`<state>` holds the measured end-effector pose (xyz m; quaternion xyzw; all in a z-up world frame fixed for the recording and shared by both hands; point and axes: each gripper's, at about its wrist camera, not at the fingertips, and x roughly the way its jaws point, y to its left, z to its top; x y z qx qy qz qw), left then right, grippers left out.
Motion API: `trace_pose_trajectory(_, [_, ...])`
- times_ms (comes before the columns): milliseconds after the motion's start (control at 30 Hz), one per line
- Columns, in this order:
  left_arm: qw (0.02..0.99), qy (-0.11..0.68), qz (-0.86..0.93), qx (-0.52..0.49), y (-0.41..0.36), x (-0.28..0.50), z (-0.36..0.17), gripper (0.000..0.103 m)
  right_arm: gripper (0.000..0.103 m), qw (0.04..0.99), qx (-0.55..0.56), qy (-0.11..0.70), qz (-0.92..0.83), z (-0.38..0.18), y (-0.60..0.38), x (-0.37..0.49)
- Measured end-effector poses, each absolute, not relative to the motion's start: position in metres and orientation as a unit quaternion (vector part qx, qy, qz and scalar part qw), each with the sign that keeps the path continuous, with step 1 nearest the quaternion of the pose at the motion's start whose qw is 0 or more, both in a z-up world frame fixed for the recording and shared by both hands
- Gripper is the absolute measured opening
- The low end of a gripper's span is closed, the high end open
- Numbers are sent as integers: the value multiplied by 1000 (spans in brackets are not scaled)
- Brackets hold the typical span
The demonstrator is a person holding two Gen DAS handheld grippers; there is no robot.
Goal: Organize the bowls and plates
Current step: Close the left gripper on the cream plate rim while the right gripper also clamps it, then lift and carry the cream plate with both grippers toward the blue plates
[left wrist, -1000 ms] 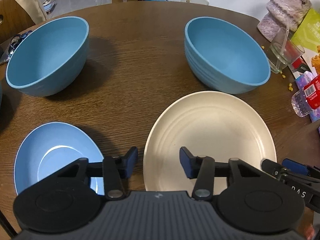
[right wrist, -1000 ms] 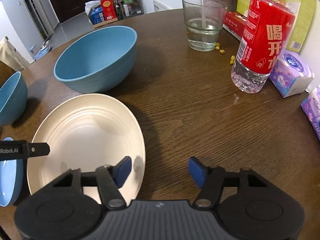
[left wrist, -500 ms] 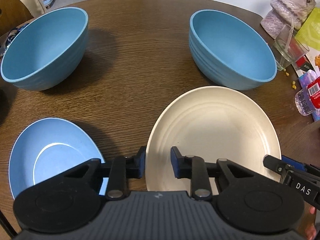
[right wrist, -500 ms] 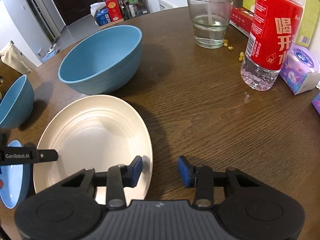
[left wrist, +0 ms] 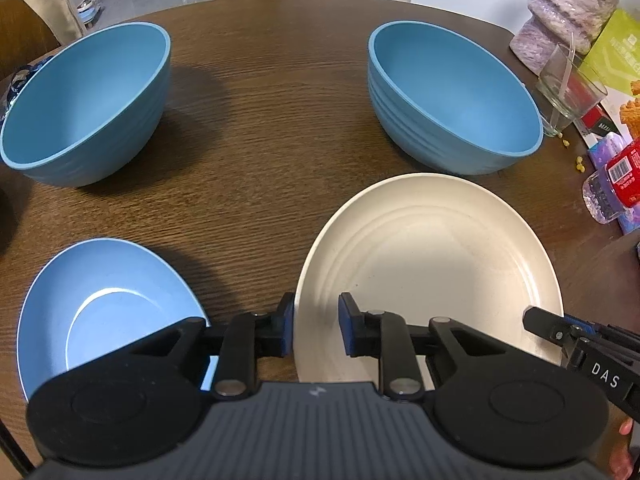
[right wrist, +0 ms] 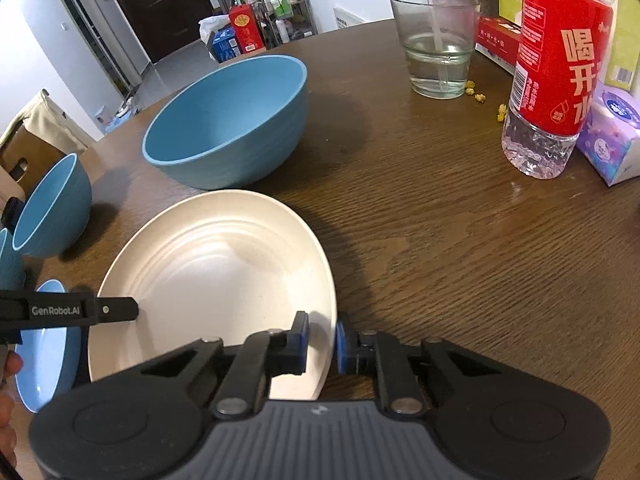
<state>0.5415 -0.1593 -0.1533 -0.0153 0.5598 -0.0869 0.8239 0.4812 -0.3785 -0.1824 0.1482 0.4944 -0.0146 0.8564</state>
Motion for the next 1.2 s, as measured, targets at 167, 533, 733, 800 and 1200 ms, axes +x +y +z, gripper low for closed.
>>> trace_pose_trajectory(167, [829,551,-90,-14,-159,535,-147,23,12,865,144,481,-13,-176,-377,473])
trace_pose_trajectory(533, [841,532,-95,-17,-142,508,-121,23,12,880,142,453,-8,-151,-366,450])
trace_pose_trajectory(733, [847,524,-93,-24,-128,489,-107,23,12,887,134,443,-1,-136,-352,433])
trace_pose_trajectory(800, [848,521,-92,-26,-122,480,-102,23,12,888,131,440,2,-131,-347,427])
trace_pose_trajectory(1200, [854,513,-81,-20,-86,427,-79,23,12,890,117,440,24,-109,-310,383])
